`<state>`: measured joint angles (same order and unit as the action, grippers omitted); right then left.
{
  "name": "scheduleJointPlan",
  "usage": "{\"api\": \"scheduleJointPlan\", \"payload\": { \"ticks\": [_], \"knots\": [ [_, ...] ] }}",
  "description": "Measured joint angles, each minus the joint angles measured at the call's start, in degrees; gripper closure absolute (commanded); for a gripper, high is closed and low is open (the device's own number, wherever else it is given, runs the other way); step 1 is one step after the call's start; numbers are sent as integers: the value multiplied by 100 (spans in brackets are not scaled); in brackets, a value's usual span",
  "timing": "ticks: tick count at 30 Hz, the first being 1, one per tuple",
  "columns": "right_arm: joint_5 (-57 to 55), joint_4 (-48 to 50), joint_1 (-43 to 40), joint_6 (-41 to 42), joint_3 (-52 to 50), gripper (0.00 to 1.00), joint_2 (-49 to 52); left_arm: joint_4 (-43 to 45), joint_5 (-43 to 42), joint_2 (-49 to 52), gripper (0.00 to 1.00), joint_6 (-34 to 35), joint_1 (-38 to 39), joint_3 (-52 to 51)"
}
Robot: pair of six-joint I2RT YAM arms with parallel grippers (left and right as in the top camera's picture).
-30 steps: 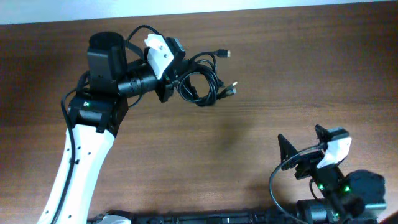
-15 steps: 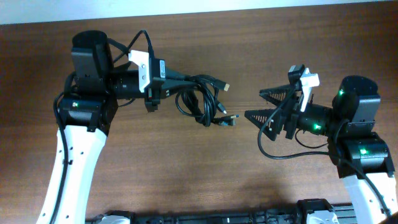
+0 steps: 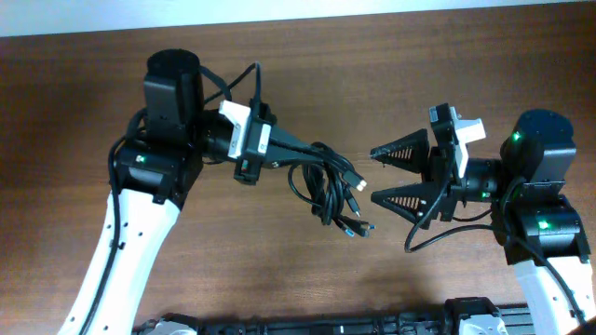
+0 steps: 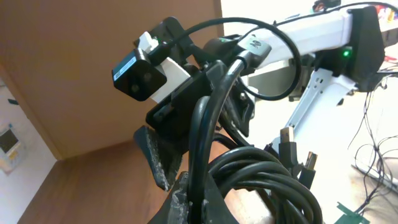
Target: Untangle cables
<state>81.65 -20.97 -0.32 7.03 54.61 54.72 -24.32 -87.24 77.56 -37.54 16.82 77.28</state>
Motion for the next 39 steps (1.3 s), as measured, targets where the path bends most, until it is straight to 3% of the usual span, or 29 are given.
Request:
{"api": "scheduleJointPlan", "payload": {
  "ticks": [6,9,15,25,28,33,37,39],
  "knots": [
    [358,-2,0,7,0,26,0,208,879,0,100,-111,555,0],
    [380,-22,0,4,0,26,0,608,1036,0,100,-129,625,0],
    [573,-22,0,0,0,48,0,1161,874,0,100,-151,627,0],
    [616,-13,101,9,0,50,0,1705,496,0,100,-151,627,0],
    [632,179,535,13,0,59,0,1714,468,39,100,-151,627,0],
    [627,262,632,-17,0,64,0,1714,280,120,100,-144,627,0],
    [632,264,638,-39,2,96,-2,1725,-4,120,100,-144,625,0],
    [588,256,638,-7,2,96,22,1731,-146,118,100,-136,601,0]
  ]
}}
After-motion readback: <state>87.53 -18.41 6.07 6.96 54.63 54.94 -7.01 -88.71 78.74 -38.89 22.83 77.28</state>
